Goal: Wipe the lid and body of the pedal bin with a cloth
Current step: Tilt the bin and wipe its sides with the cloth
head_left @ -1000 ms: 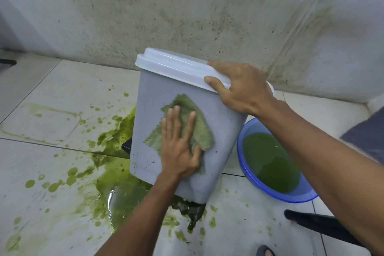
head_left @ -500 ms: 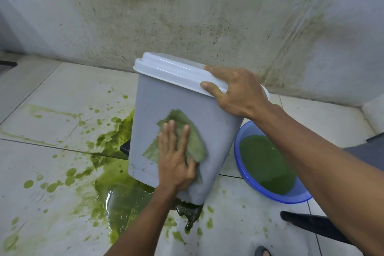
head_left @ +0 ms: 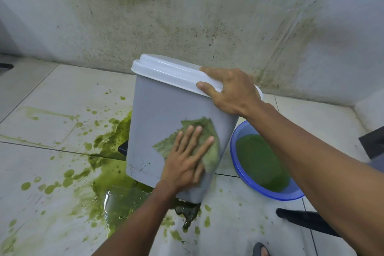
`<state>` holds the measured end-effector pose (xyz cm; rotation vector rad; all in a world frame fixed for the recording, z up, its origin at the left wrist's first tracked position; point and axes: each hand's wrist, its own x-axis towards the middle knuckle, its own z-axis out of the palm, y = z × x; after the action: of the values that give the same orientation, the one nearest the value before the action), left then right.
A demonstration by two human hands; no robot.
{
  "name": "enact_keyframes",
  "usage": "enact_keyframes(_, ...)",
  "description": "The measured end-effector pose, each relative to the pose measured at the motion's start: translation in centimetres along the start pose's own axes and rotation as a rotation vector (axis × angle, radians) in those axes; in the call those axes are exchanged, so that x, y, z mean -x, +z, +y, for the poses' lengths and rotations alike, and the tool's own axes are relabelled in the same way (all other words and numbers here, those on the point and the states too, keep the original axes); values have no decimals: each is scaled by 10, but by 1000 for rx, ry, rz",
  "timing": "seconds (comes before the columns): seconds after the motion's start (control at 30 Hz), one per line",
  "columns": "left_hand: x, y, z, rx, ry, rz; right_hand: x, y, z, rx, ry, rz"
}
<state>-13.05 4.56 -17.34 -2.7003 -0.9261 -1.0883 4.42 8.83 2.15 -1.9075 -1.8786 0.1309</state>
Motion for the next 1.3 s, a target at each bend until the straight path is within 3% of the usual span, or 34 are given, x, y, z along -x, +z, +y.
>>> enact_keyframes(0.17,-62,-11,5,96,-416,163,1,0,-2,-10,4,14)
enact_keyframes(0.27,-70,-5,26,109,-354,148,2,0,-1,-23,-1,24)
enact_keyframes(0.43,20,13,25,7,-92,-21,-1,1,2,-13,0,11)
enact_keyframes(0.57,46,9,19,17,-164,-69,-2,3,2,-10,9,14)
enact_keyframes(0.77,-59,-5,21,142,-451,129,-1,3,2,-23,10,30)
enact_keyframes(0.87,-52,0,28,141,-440,122,-2,1,2,-29,18,29)
enact_keyframes(1.1,75,26,44,98,-495,-16,-6,0,5,-14,21,21)
enact_keyframes(1.3,4,15,53,181,-568,102,-5,1,4,-11,20,31)
